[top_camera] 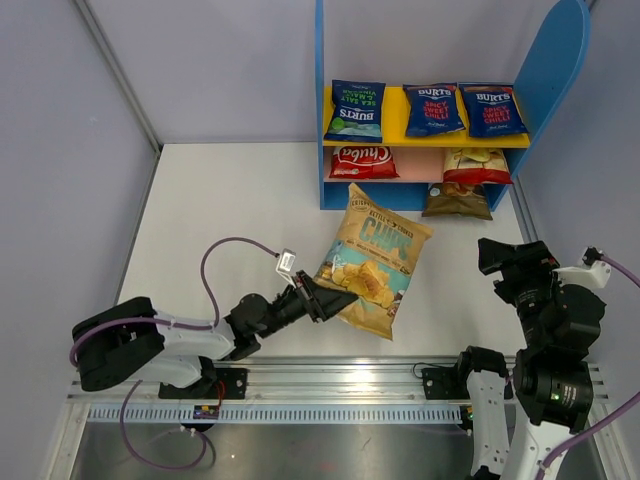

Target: Place and organize the chips bags onto the shelf

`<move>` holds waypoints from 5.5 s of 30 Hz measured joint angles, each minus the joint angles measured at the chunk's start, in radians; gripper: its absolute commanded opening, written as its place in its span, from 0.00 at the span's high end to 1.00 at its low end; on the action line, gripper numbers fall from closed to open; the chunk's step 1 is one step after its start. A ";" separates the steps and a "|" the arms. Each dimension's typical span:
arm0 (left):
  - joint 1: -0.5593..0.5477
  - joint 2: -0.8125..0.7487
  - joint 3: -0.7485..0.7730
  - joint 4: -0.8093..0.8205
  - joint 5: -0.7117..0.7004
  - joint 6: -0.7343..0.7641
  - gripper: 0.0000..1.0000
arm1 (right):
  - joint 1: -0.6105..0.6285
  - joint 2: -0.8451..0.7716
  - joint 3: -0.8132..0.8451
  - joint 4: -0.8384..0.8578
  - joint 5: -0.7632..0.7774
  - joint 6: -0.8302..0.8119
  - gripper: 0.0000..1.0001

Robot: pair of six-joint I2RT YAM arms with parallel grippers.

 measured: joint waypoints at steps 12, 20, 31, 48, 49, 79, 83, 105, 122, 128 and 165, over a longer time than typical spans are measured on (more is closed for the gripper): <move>0.116 0.303 0.026 0.031 -0.011 -0.182 0.83 | 0.000 -0.031 -0.051 -0.020 0.007 -0.046 0.09; 0.156 0.522 0.134 0.013 0.005 -0.277 0.85 | 0.000 -0.031 -0.112 -0.008 -0.019 -0.047 0.10; 0.256 0.676 0.322 0.032 0.008 -0.359 0.85 | 0.000 -0.031 -0.128 0.040 -0.035 -0.061 0.09; 0.352 0.807 0.546 0.031 0.006 -0.385 0.86 | 0.000 0.008 -0.182 0.123 -0.081 -0.087 0.09; 0.359 0.819 0.553 0.031 0.006 -0.385 0.86 | 0.000 0.011 -0.185 0.127 -0.083 -0.086 0.09; 0.459 1.069 0.845 0.045 -0.094 -0.421 0.57 | 0.059 0.039 -0.250 0.248 -0.244 -0.003 0.09; 0.464 1.083 0.878 0.040 -0.105 -0.422 0.60 | 0.074 0.039 -0.267 0.257 -0.259 0.008 0.09; 0.471 1.180 1.069 -0.018 -0.160 -0.366 0.63 | 0.163 0.015 -0.281 0.270 -0.327 0.059 0.08; 0.490 1.172 1.064 -0.084 -0.174 -0.323 0.24 | 0.175 0.006 -0.281 0.273 -0.369 0.087 0.09; 0.490 1.099 1.010 -0.174 -0.199 -0.315 0.14 | 0.175 0.002 -0.264 0.273 -0.375 0.090 0.08; 0.457 0.536 0.499 -0.476 -0.326 -0.211 0.01 | 0.176 -0.006 -0.265 0.229 -0.256 -0.069 0.06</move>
